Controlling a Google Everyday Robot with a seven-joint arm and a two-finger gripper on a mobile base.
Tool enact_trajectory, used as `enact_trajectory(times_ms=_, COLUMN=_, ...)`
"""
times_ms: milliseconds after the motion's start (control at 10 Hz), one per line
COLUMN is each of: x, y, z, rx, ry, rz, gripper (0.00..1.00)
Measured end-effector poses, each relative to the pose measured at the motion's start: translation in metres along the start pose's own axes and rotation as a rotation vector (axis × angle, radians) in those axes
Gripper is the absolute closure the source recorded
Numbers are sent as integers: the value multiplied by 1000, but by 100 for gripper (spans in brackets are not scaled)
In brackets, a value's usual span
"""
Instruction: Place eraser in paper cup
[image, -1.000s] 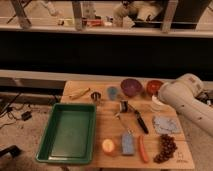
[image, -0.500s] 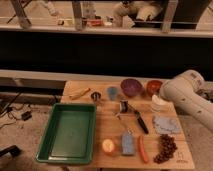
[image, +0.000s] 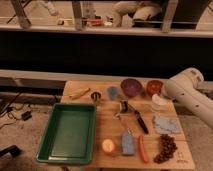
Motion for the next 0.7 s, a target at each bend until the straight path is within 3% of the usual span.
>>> enact_trajectory(times_ms=700, x=-7, y=4, z=0, rx=-68, ry=11, rz=32, gripper=94)
